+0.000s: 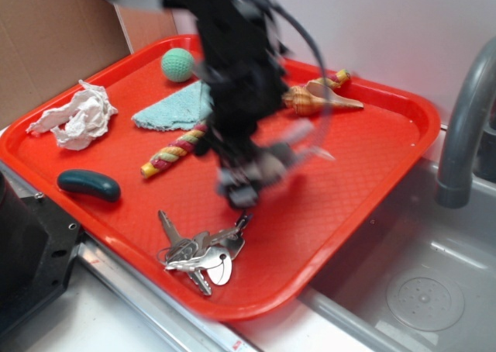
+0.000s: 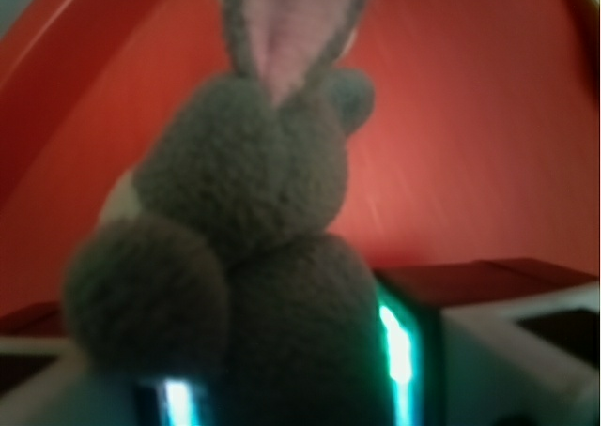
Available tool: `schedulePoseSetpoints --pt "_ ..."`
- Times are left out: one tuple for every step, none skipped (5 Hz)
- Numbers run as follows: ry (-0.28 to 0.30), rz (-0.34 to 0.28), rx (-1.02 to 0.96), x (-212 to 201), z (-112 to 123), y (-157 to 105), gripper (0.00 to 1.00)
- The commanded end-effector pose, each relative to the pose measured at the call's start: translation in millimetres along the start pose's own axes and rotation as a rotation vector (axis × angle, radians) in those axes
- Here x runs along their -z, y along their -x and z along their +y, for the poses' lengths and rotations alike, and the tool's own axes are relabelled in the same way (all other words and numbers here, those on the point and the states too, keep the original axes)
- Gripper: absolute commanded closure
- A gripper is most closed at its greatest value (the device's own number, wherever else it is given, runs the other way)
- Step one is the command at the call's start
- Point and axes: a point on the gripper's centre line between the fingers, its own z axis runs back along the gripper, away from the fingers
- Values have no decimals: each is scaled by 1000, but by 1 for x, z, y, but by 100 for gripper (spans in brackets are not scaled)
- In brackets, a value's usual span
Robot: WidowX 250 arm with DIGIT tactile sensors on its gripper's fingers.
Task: Grab the gray animal.
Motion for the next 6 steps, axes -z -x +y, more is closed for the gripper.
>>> schedulePoseSetpoints --pt "-24 -76 -522 -104 50 70 100" --pt "-79 -30 -767 -124 65 88 100" --pt "-121 12 -898 -132 76 89 100" --pt "-135 52 -988 -138 82 75 100" --pt "-114 68 -820 -130 68 47 100" --pt "-188 74 -631 -116 49 30 100"
